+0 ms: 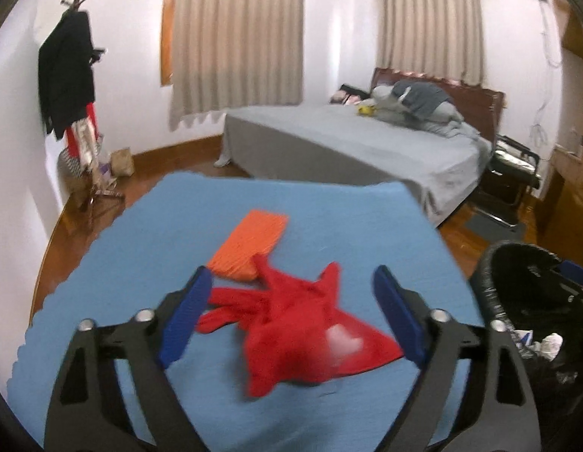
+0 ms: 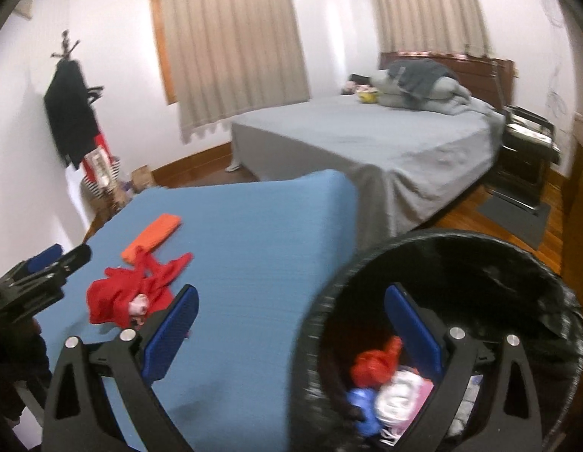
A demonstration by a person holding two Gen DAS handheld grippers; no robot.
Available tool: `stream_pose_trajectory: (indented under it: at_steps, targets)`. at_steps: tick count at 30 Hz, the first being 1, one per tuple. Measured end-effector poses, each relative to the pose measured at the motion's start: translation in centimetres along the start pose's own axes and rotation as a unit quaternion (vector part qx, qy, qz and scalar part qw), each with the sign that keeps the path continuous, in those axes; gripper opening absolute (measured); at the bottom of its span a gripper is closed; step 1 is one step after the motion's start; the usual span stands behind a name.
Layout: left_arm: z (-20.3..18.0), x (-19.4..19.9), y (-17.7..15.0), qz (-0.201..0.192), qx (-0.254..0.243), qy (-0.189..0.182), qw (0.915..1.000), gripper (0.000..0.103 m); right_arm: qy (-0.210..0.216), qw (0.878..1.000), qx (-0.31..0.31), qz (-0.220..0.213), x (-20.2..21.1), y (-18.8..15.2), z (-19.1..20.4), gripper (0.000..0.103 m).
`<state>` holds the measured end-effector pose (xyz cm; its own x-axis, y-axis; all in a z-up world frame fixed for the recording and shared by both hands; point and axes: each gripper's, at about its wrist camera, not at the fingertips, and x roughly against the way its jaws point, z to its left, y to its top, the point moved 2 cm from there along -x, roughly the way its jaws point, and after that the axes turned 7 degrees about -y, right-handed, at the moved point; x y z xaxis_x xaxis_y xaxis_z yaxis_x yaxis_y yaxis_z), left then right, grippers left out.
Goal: Collect trash
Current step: 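Return both grippers to the mat and grasp a red glove with the left gripper, then grasp the pink sock with the right gripper while the left gripper holds the red glove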
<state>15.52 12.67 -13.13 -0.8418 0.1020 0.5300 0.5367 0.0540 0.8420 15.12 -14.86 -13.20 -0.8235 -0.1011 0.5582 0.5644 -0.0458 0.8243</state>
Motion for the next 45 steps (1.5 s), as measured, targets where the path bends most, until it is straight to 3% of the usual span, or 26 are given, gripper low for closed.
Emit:
stream_pose_trajectory:
  at_steps: [8, 20, 23, 25, 28, 36, 45]
  targets:
    - [2.7, -2.7, -0.9, 0.034, 0.022, 0.004, 0.9992, 0.073, 0.012, 0.999, 0.029, 0.015, -1.9, -0.1, 3.2, 0.097]
    - [1.3, -6.3, -2.3, 0.071, 0.019, -0.013, 0.9972, 0.072, 0.016, 0.999, 0.034, 0.035, -4.0, -0.4, 4.2, 0.095]
    - [1.4, -7.1, -2.9, 0.089, 0.022, -0.025, 0.9954, 0.049, 0.016, 0.999, 0.033, 0.039, -4.2, -0.6, 4.2, 0.094]
    - [1.6, -7.5, -3.1, 0.099, 0.029, -0.045, 0.9937, 0.026, 0.015, 0.999, 0.032, 0.041, -4.3, -0.7, 4.1, 0.094]
    - [2.1, -7.4, -3.0, 0.095, 0.043, -0.050, 0.9932, 0.012, 0.014, 0.999, 0.031, 0.041, -4.3, -0.6, 4.2, 0.094]
    - [2.4, -5.4, -1.9, 0.059, 0.041, -0.037, 0.9967, 0.007, 0.016, 0.999, 0.032, 0.038, -4.2, -0.5, 4.1, 0.094]
    - [6.4, -1.3, -0.1, 0.014, 0.057, 0.017, 0.9982, 0.007, 0.021, 0.998, 0.037, 0.038, -4.2, -0.5, 4.8, 0.094]
